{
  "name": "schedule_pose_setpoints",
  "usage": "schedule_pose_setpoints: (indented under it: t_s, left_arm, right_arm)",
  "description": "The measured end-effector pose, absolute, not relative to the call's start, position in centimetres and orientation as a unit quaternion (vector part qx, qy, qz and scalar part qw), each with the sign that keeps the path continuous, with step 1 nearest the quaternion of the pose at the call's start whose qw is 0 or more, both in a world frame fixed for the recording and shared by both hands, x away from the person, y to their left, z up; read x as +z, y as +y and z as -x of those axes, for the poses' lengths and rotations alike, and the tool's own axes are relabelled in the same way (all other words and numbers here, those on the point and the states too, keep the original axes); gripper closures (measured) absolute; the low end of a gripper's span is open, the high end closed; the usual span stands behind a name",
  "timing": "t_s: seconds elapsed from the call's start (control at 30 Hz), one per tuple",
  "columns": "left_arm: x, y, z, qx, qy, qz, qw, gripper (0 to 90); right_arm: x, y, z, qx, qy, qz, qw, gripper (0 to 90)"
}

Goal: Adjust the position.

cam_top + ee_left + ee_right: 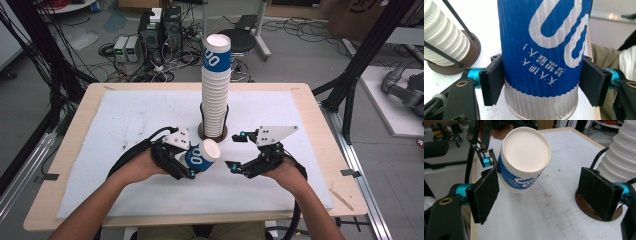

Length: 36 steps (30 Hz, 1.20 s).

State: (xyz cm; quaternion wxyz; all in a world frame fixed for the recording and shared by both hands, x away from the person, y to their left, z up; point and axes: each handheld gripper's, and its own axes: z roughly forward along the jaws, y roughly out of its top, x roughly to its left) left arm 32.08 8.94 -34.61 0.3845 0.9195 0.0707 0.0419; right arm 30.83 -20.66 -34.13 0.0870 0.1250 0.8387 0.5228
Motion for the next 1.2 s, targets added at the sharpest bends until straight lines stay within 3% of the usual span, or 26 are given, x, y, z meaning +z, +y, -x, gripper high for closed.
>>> schedule_pose_setpoints:
  t_s: [0.4,0.83,0.87,1.2]
  left_arm:
    - [-34.0,7.4,-31.8,0.028,0.041,-0.941,0.333,27.7]
    - [-34.8,6.5,-31.5,0.013,0.026,-0.946,0.324,27.6]
    - [-34.8,6.5,-31.5,0.012,0.024,-0.945,0.325,27.5]
    - [-35.0,6.5,-31.4,0.011,0.025,-0.941,0.339,27.4]
  right_arm:
    - [-32.7,-18.4,-31.2,0.47,0.878,-0.057,0.07,17.6]
    - [-33.3,-15.1,-31.6,0.406,0.913,-0.015,0.044,17.7]
    - [-33.5,-15.0,-31.7,0.4,0.916,-0.014,0.036,23.2]
    - [-33.6,-14.9,-31.9,0.393,0.919,-0.008,0.016,30.2]
